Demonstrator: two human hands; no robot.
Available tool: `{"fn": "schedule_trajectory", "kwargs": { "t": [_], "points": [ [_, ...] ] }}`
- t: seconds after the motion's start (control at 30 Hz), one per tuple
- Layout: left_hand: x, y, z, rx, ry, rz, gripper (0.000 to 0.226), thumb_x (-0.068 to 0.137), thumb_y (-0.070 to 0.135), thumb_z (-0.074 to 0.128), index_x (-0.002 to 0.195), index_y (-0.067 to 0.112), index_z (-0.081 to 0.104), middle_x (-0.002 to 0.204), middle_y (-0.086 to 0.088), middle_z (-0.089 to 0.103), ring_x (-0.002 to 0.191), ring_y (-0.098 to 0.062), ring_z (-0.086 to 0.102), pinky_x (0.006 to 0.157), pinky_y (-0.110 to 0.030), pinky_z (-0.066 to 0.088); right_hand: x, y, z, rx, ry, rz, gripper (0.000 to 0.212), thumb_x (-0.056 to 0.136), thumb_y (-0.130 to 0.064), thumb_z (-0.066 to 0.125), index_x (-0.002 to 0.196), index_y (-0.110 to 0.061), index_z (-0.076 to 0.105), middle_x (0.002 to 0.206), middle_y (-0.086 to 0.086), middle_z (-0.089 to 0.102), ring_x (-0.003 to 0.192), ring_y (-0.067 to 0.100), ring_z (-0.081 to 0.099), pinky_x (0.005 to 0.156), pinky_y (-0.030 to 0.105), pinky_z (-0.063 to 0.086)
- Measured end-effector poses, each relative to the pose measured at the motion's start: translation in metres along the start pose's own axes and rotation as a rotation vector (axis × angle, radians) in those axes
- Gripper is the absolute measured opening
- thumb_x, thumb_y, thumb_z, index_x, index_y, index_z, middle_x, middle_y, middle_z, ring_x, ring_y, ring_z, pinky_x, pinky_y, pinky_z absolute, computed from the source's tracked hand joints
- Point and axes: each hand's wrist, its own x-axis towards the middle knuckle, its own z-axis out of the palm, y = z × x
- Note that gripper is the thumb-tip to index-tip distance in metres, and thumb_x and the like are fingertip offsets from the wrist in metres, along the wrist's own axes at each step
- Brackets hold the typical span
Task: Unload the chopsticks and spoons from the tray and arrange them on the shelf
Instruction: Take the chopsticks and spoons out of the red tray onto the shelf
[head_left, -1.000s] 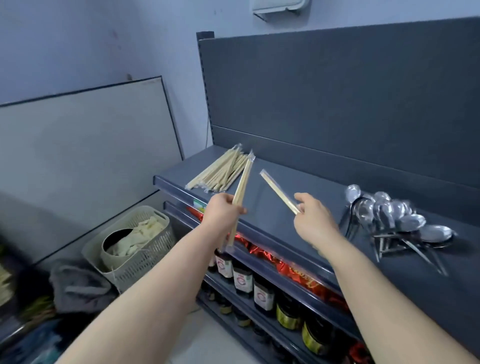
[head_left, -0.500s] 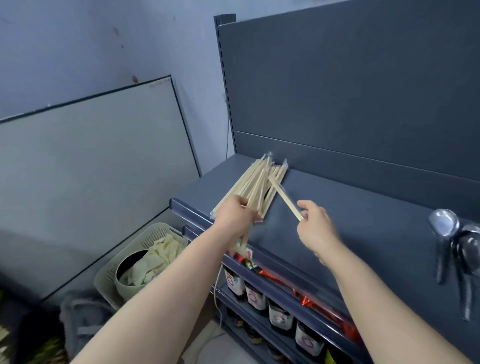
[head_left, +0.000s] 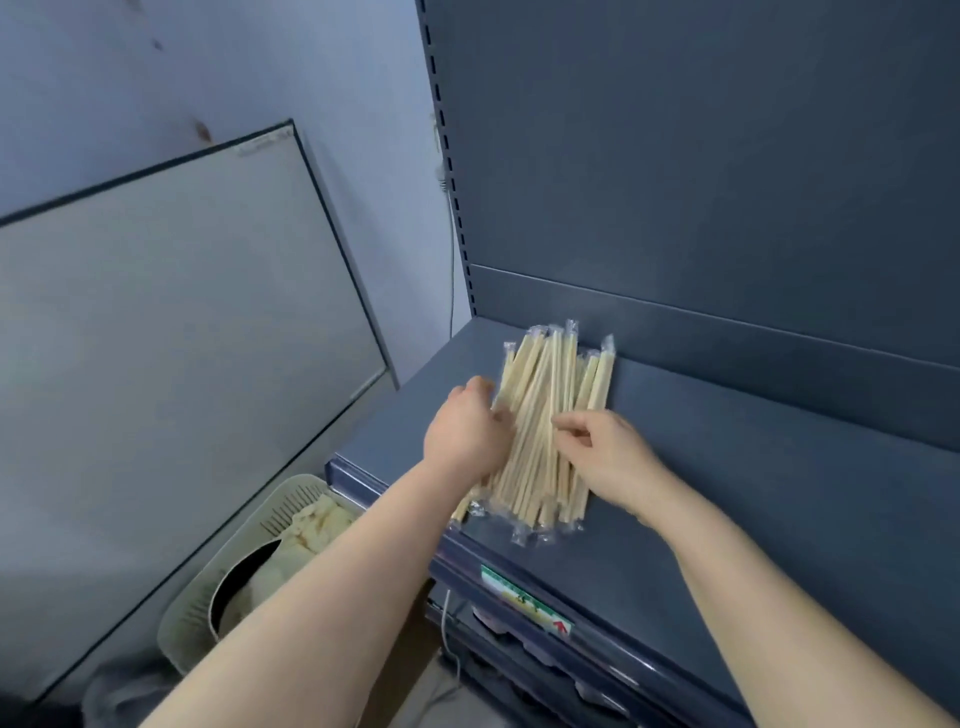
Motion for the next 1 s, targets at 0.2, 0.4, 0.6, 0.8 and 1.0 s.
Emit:
{"fn": "schedule_trajectory", "kwargs": {
  "t": [0.2,0.4,0.6,0.8,1.0],
  "points": [
    [0.018,-0.015,-0.005,0.208,-0.032,0.222,0.032,0.095,0.025,0.046,0.125,0.015,0.053,0.125,-0.008,0.052,0.113,-0.029,0.051,0.083,-0.038,0.047,-0.006,-0.009,0.001,-0.211,0.117,-0.016,0.032,0.098,-0.022,0.045,0.126,-0.027,0.061,0.123,-0.008,0.055,0.111,0.013,0.054,0.095,0.031,0.046],
    [0.012,0.005,-0.004,0.284,-0.040,0.611,0.030,0.095,0.019,0.046,0.122,0.019,0.059,0.120,-0.001,0.059,0.114,-0.025,0.046,0.082,-0.036,0.048,-0.043,0.003,-0.009,-0.634,0.287,0.168,0.033,0.100,-0.024,0.042,0.128,-0.030,0.056,0.125,-0.005,0.055,0.119,0.018,0.045,0.092,0.034,0.040],
    [-0.033,0.050,0.026,0.386,-0.106,0.932,0.025,0.094,0.022,0.046,0.112,0.017,0.062,0.112,-0.004,0.061,0.112,-0.026,0.048,0.081,-0.037,0.046,-0.119,0.029,-0.029,-0.738,0.339,0.406,0.031,0.099,-0.027,0.042,0.125,-0.033,0.057,0.124,-0.007,0.056,0.120,0.017,0.046,0.095,0.034,0.039],
    [-0.113,0.114,0.065,0.357,-0.265,1.100,0.020,0.092,0.014,0.047,0.103,0.014,0.064,0.103,-0.005,0.064,0.108,-0.025,0.051,0.069,-0.031,0.041,-0.217,0.065,-0.073,-0.722,0.463,0.588,0.031,0.098,-0.027,0.045,0.126,-0.032,0.057,0.125,-0.005,0.057,0.120,0.019,0.047,0.095,0.035,0.038],
    [-0.219,0.209,0.106,0.228,-0.367,1.192,0.009,0.087,0.021,0.050,0.086,0.024,0.058,0.098,-0.002,0.068,0.098,-0.026,0.059,0.073,-0.033,0.048,-0.339,0.114,-0.133,-0.701,0.599,0.700,0.028,0.096,-0.028,0.048,0.120,-0.032,0.061,0.123,-0.004,0.059,0.120,0.020,0.048,0.095,0.035,0.039]
  ]
}}
